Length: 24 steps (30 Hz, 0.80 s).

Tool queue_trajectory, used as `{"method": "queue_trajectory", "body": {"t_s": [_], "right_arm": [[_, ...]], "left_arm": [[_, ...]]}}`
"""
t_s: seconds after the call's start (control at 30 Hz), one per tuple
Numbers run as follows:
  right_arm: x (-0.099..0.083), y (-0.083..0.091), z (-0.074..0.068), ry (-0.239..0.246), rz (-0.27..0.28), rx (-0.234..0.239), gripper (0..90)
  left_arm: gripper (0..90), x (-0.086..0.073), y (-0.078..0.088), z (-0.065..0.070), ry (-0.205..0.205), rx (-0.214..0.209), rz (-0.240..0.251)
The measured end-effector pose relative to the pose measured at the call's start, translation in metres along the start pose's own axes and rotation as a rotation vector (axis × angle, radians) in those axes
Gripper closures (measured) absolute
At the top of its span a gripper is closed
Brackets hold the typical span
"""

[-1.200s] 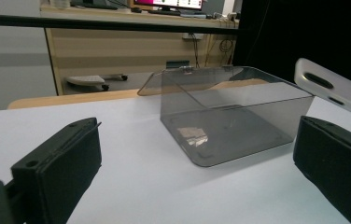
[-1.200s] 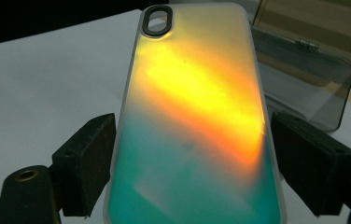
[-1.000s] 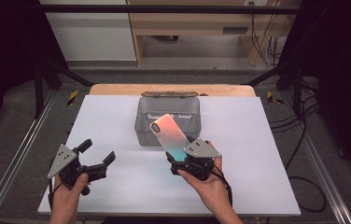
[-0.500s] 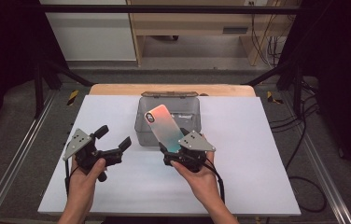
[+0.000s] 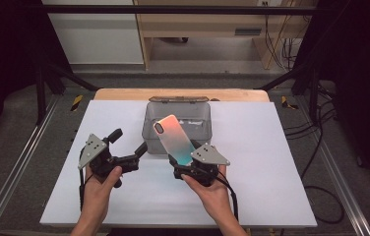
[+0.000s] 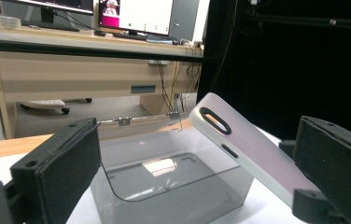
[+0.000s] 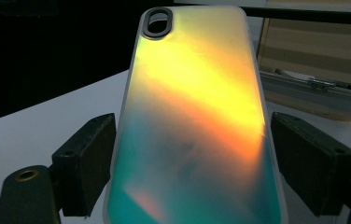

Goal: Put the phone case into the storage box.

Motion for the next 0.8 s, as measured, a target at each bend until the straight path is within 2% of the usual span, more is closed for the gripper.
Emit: {"method": "queue_trajectory", "body": {"t_s": [0.03, 0.23, 0.27, 0.53, 0.63, 0.77, 0.8], "right_arm": [[0.0, 0.001, -0.001, -0.013, 0.013, 0.003, 17.4], [-0.002, 0.0, -0.002, -0.029, 0.027, 0.003, 17.4], [-0.002, -0.001, -0.003, -0.025, 0.025, 0.004, 17.4], [0.0, -0.005, -0.012, -0.001, 0.032, 0.012, 17.4], [-0.001, -0.007, -0.014, 0.0, 0.031, 0.017, 17.4], [-0.001, -0.01, -0.018, -0.004, 0.032, 0.024, 17.4], [-0.001, -0.011, -0.019, -0.004, 0.033, 0.027, 17.4]], "left_arm": [[0.8, 0.001, 0.001, 0.001, 0.004, -0.022, -0.003], [0.9, 0.001, 0.006, 0.003, 0.031, -0.031, 0.009], [0.8, 0.001, 0.006, 0.002, 0.045, -0.03, 0.012], [1.0, -0.005, 0.007, 0.003, 0.066, -0.029, 0.0], [1.1, -0.009, 0.006, 0.005, 0.091, -0.038, -0.009], [1.6, -0.012, 0.005, 0.006, 0.095, -0.039, -0.016], [1.6, -0.014, 0.004, 0.006, 0.108, -0.041, -0.019]]}}
Point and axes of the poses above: each handheld gripper's, and its own axes: y roughly backward along the jaws, x roughly out of its top, z roughly to its right, the point moved 5 cm from there along -y, roughly forward along the jaws, and after that the axes turned 14 degrees about x, right-handed, at the moved point
